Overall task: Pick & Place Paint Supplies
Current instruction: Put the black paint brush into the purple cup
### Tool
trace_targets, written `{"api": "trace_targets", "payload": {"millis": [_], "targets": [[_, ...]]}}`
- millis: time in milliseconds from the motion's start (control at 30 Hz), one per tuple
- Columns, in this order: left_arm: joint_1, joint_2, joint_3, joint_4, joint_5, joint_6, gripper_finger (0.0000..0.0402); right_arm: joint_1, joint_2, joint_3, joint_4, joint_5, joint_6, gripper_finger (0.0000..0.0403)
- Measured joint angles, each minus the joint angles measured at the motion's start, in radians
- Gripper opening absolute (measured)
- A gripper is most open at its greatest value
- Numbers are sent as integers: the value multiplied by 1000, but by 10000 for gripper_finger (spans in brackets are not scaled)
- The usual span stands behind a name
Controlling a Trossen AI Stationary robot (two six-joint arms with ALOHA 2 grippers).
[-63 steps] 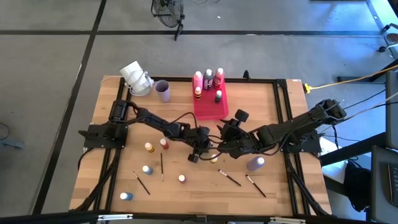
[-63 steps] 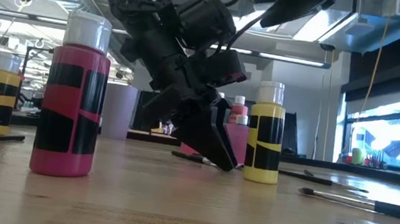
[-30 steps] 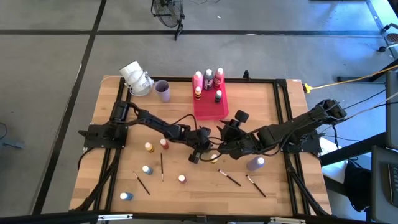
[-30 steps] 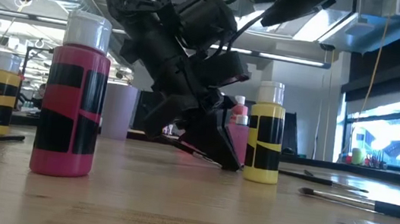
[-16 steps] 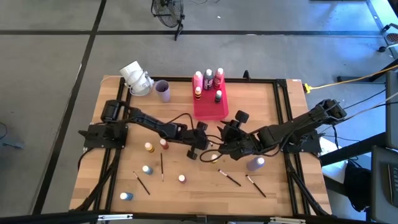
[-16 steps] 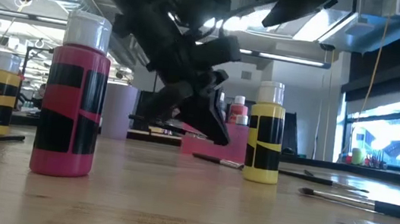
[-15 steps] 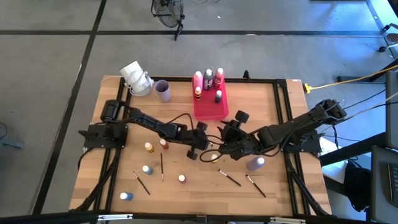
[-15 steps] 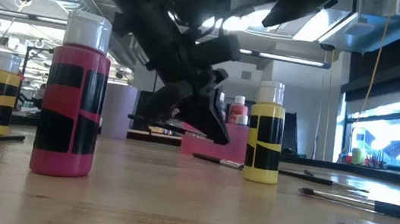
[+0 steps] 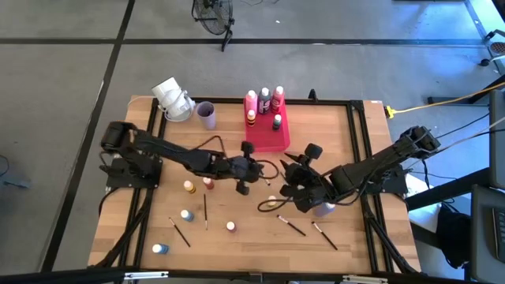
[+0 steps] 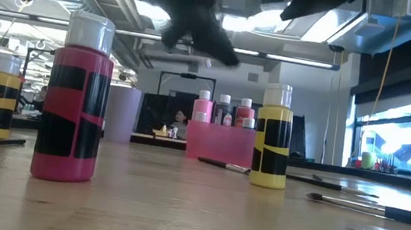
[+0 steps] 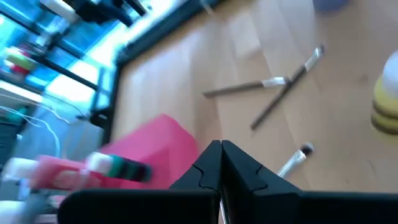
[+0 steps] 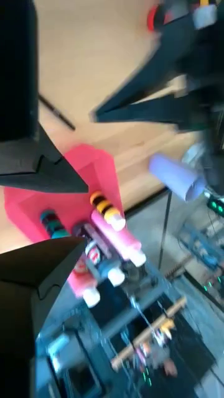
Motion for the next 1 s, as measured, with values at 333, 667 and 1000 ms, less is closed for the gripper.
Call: {"api": "trace_targets", "payload": {"millis": [333, 667, 1000], "targets": [[70, -319, -241, 363, -22, -3, 1, 73, 0, 0, -173, 149, 186, 127], [148, -429, -647, 1190, -74, 71, 1, 78, 0, 0, -377, 173, 417, 128], [232, -393, -733, 1433, -257, 180, 1, 24, 0, 0, -395, 261, 417, 128]]}}
